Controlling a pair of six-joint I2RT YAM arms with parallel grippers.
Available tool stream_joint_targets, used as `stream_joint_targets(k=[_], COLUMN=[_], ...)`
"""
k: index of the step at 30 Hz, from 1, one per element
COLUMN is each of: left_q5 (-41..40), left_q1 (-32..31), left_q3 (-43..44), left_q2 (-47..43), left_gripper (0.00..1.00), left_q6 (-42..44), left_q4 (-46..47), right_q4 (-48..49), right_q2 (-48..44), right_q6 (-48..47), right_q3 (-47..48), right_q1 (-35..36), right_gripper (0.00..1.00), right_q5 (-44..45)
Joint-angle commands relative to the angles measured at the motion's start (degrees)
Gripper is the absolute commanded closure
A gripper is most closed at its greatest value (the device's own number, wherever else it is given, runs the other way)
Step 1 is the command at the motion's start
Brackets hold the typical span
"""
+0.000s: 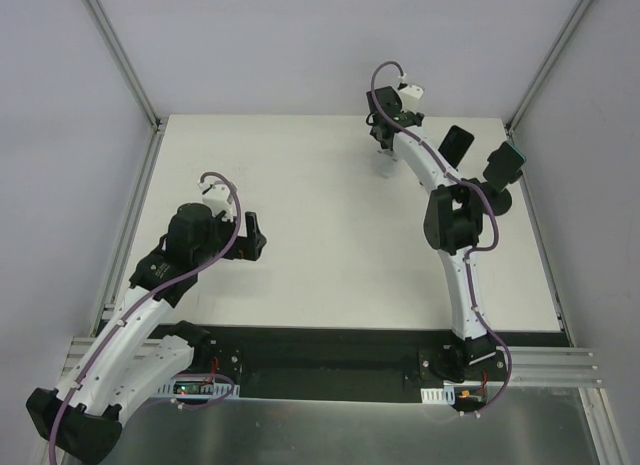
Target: Place the phone on the phone stand
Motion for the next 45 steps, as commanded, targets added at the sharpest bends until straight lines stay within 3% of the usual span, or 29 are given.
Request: stream_joint_targets(k=[1,10,15,17,19,20,26,29,33,34,37,40,42,45], left_q5=[0.7,6.3,7.8,7.0,6.7,7.0,7.9,2.9,-1.4,0.7,1.0,3.5,10.3,16.5], left_q1=[0.3,3.1,6.9,8.3,12.4,14.1,30.5,39.5,49.1,50.9,55.7,60.1,62.3,62.3], left_q3=[1.8,-1.0,-0.8,0.2,2.2,2.9,4.6,4.7,1.8,1.4,1.2,5.5,8.1,10.4], left_q2=[1.1,3.6,4.9,6.2,9.1,10.0,11.8,11.5,14.7,15.9,23.5,32.9,38.9,45.4], left_gripper=[0.01,0.01,0.01,0.01,0.01,0.01,0.01,0.01,0.01,0.01,0.01,0.01,0.01,0.02], left_q6=[0.1,-5.1,-9.7,-9.9,-10.4,-10.5,-11.8,-14.2,-14.4,-14.1,-13.0,-11.1,-11.5,-9.8], left_q4=[2.6,3.7,1.7,-1.6,-6.3,-7.6,-9.3,-8.8,-2.3,-0.7,4.6,4.8,5.1,5.5], right_q4=[1.7,5.7,6.1,4.5,3.4,2.3,-5.3,-6.9,1.3,5.8,11.0,14.7,16.5,16.8], right_q2=[-1.4,2.0,2.2,1.8,0.4,-0.1,-7.2,-17.0,-39.1,-42.8,-54.3,-61.3,-65.1,-69.2], right_q6=[-0.5,-4.1,-5.9,-5.9,-6.1,-6.3,-7.4,-6.1,-7.3,-8.0,-9.0,-6.8,-5.8,-6.9], right_q3=[1.3,2.7,2.4,2.2,1.8,1.8,1.4,-7.9,-31.3,-40.3,-53.0,-59.8,-64.7,-67.6], right_q1=[-1.7,-3.1,-3.7,-4.0,-4.2,-4.4,-4.6,-3.4,4.2,6.0,14.0,19.2,22.2,24.3], right_gripper=[0.99,0.96,0.52,0.3,0.15,0.01,0.04,0.04,0.04,0.04,0.04,0.04,0.04,0.04], right_q5=[0.3,-2.5,-8.3,-11.2,-12.8,-13.5,-14.4,-15.8,-19.8,-22.0,-27.1,-36.3,-39.9,-40.4])
